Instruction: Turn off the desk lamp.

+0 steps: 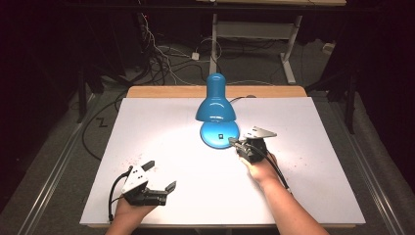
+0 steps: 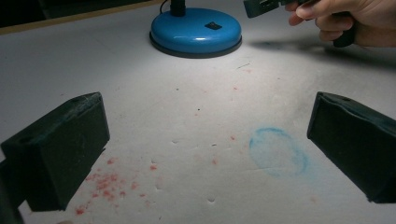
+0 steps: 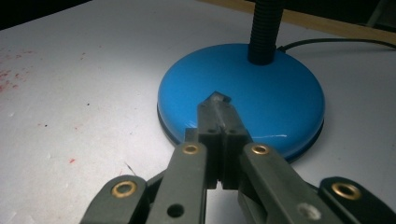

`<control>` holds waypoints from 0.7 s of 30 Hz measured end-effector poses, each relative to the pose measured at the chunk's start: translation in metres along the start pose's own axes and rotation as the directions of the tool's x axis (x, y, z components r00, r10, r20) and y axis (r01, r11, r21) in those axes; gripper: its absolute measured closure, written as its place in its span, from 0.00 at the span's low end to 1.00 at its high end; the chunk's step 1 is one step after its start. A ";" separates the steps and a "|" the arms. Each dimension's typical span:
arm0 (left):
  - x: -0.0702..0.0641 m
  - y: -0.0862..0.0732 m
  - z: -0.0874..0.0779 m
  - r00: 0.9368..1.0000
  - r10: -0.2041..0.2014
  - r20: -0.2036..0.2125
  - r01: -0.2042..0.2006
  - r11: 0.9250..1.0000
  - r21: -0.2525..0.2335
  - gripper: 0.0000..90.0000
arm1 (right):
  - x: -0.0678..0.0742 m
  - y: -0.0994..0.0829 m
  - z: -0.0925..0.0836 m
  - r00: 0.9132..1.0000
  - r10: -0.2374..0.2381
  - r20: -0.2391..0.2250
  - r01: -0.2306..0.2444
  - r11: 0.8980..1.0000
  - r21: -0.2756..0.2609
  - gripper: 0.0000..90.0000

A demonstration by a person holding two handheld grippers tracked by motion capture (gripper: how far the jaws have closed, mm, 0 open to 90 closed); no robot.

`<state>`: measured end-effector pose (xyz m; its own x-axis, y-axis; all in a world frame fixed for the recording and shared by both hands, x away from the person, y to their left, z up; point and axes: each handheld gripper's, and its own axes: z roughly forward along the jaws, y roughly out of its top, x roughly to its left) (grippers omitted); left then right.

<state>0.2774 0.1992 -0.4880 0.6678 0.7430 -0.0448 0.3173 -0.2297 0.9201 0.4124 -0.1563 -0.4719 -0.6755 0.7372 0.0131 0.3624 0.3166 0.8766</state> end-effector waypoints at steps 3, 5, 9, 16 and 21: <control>0.000 0.000 0.000 1.000 -0.001 0.000 0.001 1.000 -0.001 0.00 | -0.001 0.003 0.007 1.000 0.012 -0.002 -0.012 1.000 -0.001 1.00; 0.000 0.000 0.000 1.000 0.001 -0.002 -0.001 1.000 0.002 0.00 | -0.001 0.005 0.011 1.000 0.010 -0.004 -0.010 1.000 0.000 1.00; 0.000 0.000 0.000 1.000 0.003 -0.003 -0.003 1.000 0.002 0.00 | 0.000 0.008 0.017 1.000 0.009 -0.003 -0.009 1.000 0.002 1.00; 0.000 0.000 0.000 1.000 -0.004 -0.002 0.004 1.000 -0.002 0.00 | -0.001 0.010 0.025 1.000 0.017 -0.002 -0.017 1.000 0.005 1.00; 0.000 0.000 -0.001 1.000 -0.004 -0.004 0.004 1.000 -0.003 0.00 | -0.003 0.013 0.030 1.000 0.019 -0.002 -0.019 1.000 -0.002 1.00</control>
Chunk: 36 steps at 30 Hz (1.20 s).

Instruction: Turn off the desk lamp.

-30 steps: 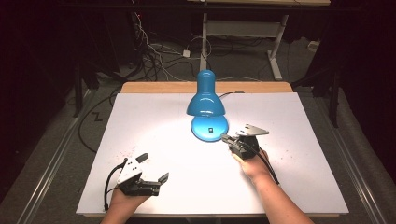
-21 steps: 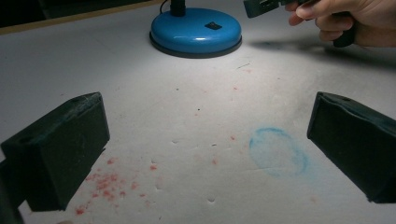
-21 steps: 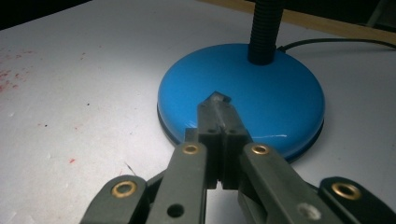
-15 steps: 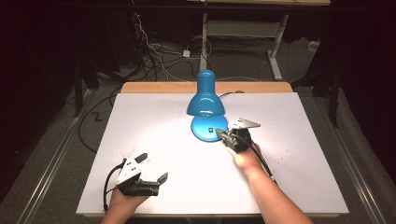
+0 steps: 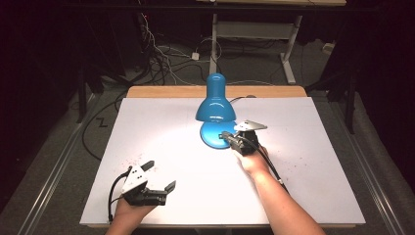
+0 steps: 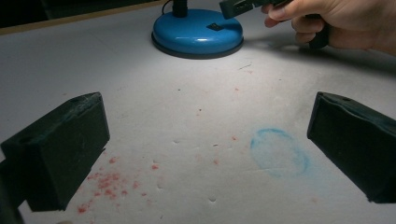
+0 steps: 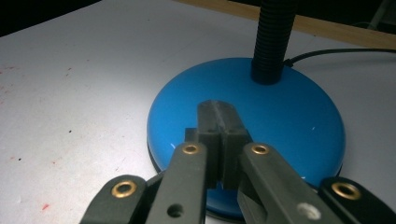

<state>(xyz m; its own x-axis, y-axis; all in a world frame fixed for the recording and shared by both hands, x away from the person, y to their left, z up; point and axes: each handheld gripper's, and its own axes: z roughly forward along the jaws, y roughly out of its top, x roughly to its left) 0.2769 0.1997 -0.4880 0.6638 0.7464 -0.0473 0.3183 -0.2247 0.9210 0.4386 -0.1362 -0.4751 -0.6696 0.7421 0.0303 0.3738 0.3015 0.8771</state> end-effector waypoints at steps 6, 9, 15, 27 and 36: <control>0.001 0.000 0.000 1.000 0.000 0.001 0.000 1.000 -0.001 0.00 | -0.001 0.003 0.006 1.000 0.007 0.009 -0.007 1.000 0.000 1.00; 0.001 0.000 0.000 1.000 -0.001 0.002 0.001 1.000 0.001 0.00 | -0.001 0.004 0.009 1.000 0.004 0.004 -0.004 1.000 0.007 1.00; 0.001 0.000 0.000 1.000 0.000 -0.001 0.000 1.000 -0.001 0.00 | -0.001 0.005 0.011 1.000 0.008 0.005 -0.008 1.000 0.008 1.00; 0.001 -0.001 0.000 1.000 0.000 -0.003 0.000 1.000 0.003 0.00 | -0.004 0.001 0.015 1.000 0.015 0.005 -0.015 1.000 0.025 1.00; 0.001 -0.001 0.000 1.000 0.003 -0.003 -0.003 1.000 0.004 0.00 | -0.003 0.001 0.016 1.000 0.017 0.003 -0.017 1.000 0.024 1.00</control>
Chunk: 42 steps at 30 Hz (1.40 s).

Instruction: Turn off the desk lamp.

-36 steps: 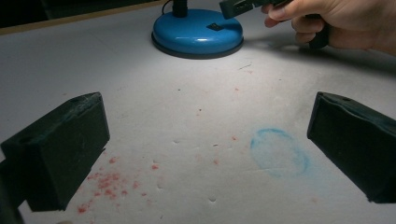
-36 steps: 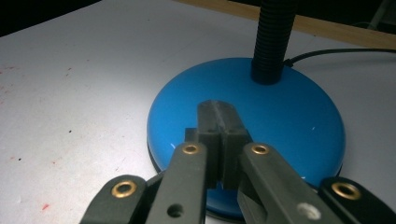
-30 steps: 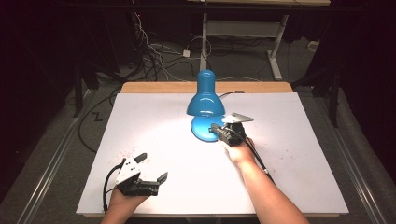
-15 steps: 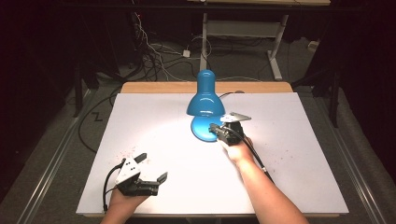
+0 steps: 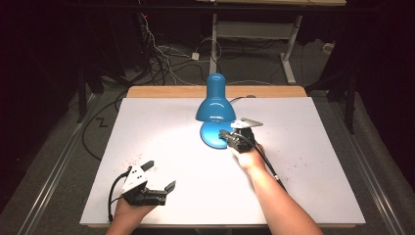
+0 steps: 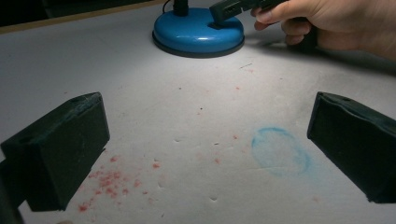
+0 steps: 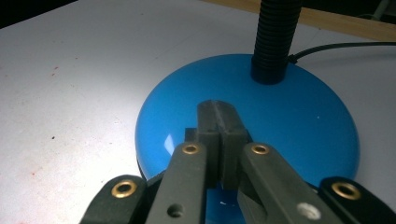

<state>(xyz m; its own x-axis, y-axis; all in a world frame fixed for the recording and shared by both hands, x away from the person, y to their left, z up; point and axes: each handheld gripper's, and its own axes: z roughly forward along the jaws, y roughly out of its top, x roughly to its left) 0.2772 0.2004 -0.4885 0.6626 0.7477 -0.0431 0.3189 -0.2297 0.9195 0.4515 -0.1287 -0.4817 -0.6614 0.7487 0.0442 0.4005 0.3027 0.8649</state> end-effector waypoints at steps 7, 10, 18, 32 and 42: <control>0.000 0.000 0.000 1.000 -0.001 0.000 0.001 1.000 -0.001 0.00 | 0.000 0.000 0.000 1.000 -0.004 -0.001 0.004 1.000 0.001 1.00; 0.000 0.000 0.000 1.000 -0.002 -0.001 0.002 1.000 -0.001 0.00 | 0.000 0.000 0.000 1.000 -0.008 -0.002 0.008 1.000 0.001 1.00; 0.000 0.000 0.000 1.000 -0.004 -0.001 0.004 1.000 -0.001 0.00 | 0.000 0.001 0.001 1.000 -0.017 0.000 0.017 1.000 0.002 1.00; 0.001 0.000 -0.001 1.000 -0.007 -0.001 0.007 1.000 0.000 0.00 | -0.002 0.001 0.005 1.000 -0.017 0.019 0.017 1.000 0.011 1.00; 0.001 -0.001 0.000 1.000 -0.008 0.001 0.008 1.000 0.002 0.00 | -0.001 0.002 0.005 0.999 -0.021 0.027 0.021 1.000 0.012 1.00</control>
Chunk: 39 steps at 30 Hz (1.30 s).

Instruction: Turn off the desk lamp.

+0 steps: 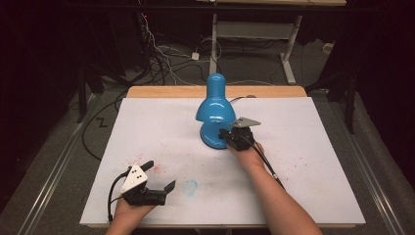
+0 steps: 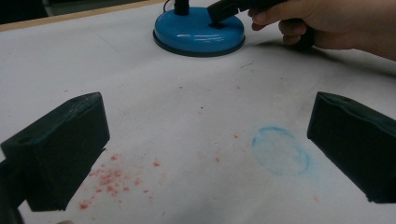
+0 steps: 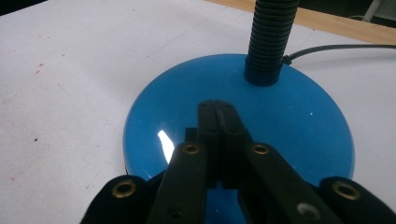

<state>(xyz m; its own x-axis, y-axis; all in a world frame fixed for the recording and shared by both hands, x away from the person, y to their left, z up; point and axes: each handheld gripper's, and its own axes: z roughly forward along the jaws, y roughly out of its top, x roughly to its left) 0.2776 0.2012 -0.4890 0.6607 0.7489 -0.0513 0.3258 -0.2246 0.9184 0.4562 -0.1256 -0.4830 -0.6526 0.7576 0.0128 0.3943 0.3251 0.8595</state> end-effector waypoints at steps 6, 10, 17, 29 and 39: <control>0.000 0.000 0.001 1.000 -0.001 0.002 0.001 1.000 0.003 0.00 | 0.003 0.000 -0.001 1.000 0.002 -0.007 -0.002 1.000 0.008 1.00; 0.000 0.000 0.001 1.000 -0.003 0.004 0.003 1.000 0.003 0.00 | 0.002 0.001 -0.002 1.000 0.009 -0.011 -0.009 1.000 0.003 1.00; -0.001 0.000 0.002 1.000 0.000 0.006 0.000 1.000 0.007 0.00 | 0.006 0.007 -0.014 1.000 -0.005 -0.020 0.004 1.000 -0.026 1.00; -0.003 0.001 0.003 1.000 0.009 0.014 -0.009 1.000 0.001 0.00 | 0.012 0.007 -0.041 1.000 -0.017 -0.018 0.016 0.999 -0.050 1.00; -0.003 0.002 0.004 1.000 0.011 0.012 -0.011 1.000 0.002 0.00 | 0.013 -0.009 -0.063 1.000 -0.017 -0.021 0.016 0.999 -0.047 1.00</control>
<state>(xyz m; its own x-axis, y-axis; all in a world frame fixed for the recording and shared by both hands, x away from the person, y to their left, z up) 0.2790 0.1962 -0.4885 0.6723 0.7389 -0.0461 0.3198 -0.2336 0.9182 0.4032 -0.1539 -0.4590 -0.6727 0.7398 0.0090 0.3531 0.3103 0.8827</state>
